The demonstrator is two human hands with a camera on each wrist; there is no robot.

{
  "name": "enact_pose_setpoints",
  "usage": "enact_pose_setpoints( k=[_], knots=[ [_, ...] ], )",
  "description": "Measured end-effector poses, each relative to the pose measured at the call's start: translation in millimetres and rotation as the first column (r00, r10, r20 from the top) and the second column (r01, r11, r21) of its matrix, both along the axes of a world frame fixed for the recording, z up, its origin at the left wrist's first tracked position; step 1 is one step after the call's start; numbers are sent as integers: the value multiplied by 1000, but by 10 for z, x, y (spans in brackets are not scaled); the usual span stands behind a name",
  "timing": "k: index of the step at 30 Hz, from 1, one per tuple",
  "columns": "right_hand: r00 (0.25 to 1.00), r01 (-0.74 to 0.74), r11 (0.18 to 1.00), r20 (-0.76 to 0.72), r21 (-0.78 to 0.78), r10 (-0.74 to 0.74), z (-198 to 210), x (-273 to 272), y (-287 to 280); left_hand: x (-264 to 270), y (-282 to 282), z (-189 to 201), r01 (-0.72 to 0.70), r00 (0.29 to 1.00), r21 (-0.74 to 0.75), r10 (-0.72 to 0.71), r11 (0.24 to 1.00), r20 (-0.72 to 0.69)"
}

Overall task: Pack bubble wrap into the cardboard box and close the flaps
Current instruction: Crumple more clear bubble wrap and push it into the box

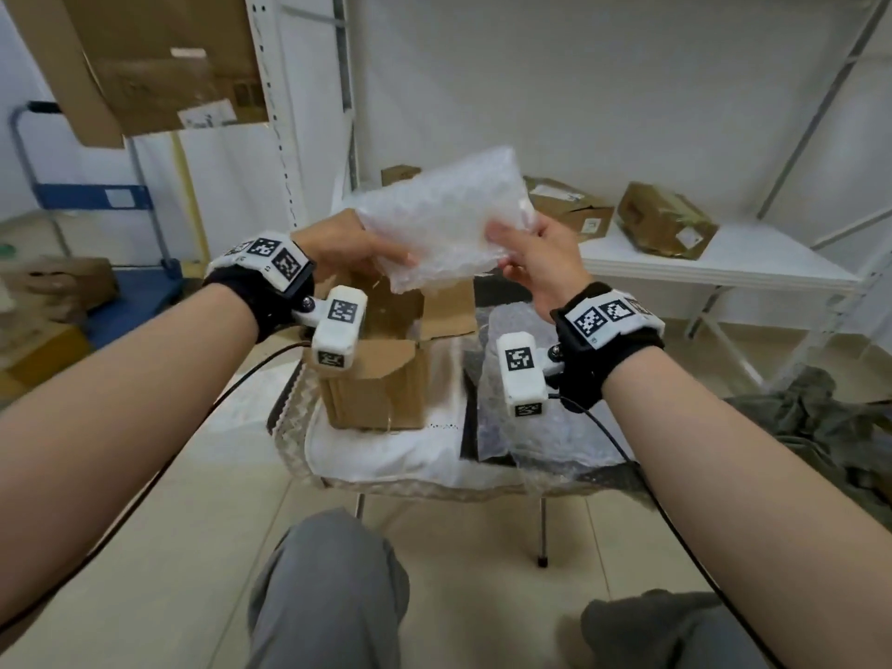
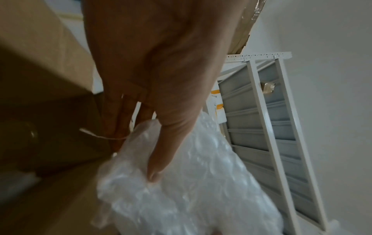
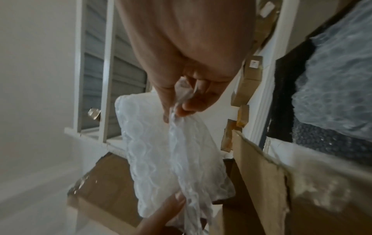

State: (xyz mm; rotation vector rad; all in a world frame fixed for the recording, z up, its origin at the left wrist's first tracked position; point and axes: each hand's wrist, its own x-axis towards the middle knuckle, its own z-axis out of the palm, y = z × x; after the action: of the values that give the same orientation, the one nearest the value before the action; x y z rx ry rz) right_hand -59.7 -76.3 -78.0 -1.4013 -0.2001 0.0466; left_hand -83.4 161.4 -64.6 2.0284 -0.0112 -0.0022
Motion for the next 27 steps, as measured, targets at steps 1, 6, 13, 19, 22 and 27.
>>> enact_pose_setpoints(
  k=[1,6,13,19,22,27],
  knots=[
    [1000,4,999,14,-52,-3,30,10,61,17,89,-30,-7,1000,28,7,1000,-9],
    [994,84,954,91,-289,-60,112,101,358,120,404,-153,-91,995,140,96,986,-34],
    [977,138,861,209,-489,-38,67,264,759,324,528,-198,-65,995,574,98,816,-28],
    [966,169,734,258,-658,9,-88,503,1100,461,548,-161,-21,993,655,92,756,-74],
    [958,200,670,287,-715,21,-158,613,1192,539,571,-164,-31,994,683,96,730,-57],
    [949,219,573,309,-790,63,-188,732,1254,654,586,-218,-50,998,723,54,689,18]
  ],
)
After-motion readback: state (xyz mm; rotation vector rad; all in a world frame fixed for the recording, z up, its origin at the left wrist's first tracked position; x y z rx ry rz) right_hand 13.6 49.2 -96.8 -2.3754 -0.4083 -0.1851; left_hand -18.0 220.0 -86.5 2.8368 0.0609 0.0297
